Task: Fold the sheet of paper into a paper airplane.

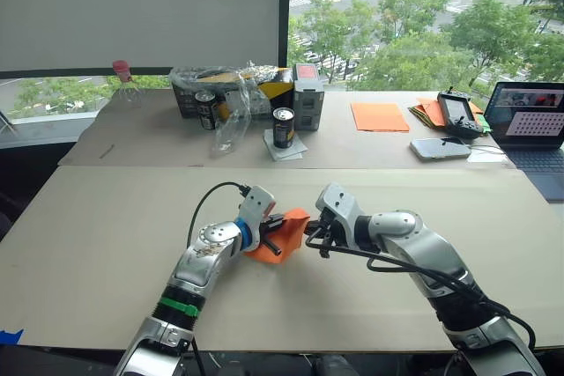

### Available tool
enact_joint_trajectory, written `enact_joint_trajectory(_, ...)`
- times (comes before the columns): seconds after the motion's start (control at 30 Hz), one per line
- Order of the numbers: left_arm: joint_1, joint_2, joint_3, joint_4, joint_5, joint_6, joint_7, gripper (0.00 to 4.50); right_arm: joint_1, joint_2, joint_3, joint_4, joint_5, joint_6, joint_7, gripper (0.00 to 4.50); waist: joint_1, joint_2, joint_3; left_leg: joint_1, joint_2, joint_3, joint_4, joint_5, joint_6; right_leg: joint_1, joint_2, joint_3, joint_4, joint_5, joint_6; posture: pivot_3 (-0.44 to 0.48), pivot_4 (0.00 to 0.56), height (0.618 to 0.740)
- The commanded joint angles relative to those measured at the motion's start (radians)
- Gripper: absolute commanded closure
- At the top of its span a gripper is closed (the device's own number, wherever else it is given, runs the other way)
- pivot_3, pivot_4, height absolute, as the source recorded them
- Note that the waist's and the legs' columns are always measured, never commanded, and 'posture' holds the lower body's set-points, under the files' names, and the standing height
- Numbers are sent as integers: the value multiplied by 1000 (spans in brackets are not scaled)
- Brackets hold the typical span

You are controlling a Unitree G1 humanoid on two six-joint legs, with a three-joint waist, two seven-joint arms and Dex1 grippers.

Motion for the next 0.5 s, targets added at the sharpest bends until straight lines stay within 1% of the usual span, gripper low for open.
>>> enact_joint_trajectory(0.03,37,23,11,5,25,26,25,4471,-12,-1,-3,-1,-10,-34,-2,4500,0,0,0,0,0,0,0,0,0,0,0,0,0,0,0,0,150,730)
enact_joint_trajectory(0.13,0,53,106,79,18,0,81,4471,-3,-6,-2,20,-20,-47,-5,4500,-2,0,0,0,0,0,0,0,0,0,0,0,0,0,0,0,150,730)
enact_joint_trajectory(0.2,-31,54,152,106,-16,-2,76,4471,-5,-5,-3,27,-23,-51,-6,4500,-4,0,0,1,0,0,0,0,0,0,0,0,1,0,-1,0,150,730)
enact_joint_trajectory(0.3,-53,31,195,93,-71,-3,53,4471,-9,-2,-2,34,-27,-57,-9,4500,-2,0,0,0,1,0,0,0,0,-2,1,0,1,1,-1,0,150,730)
enact_joint_trajectory(0.5,-54,-57,268,6,-200,8,28,4471,-10,5,-7,39,-33,-58,-15,4500,15,0,0,-8,-1,0,1,0,0,-6,-2,-1,-2,1,0,0,150,730)
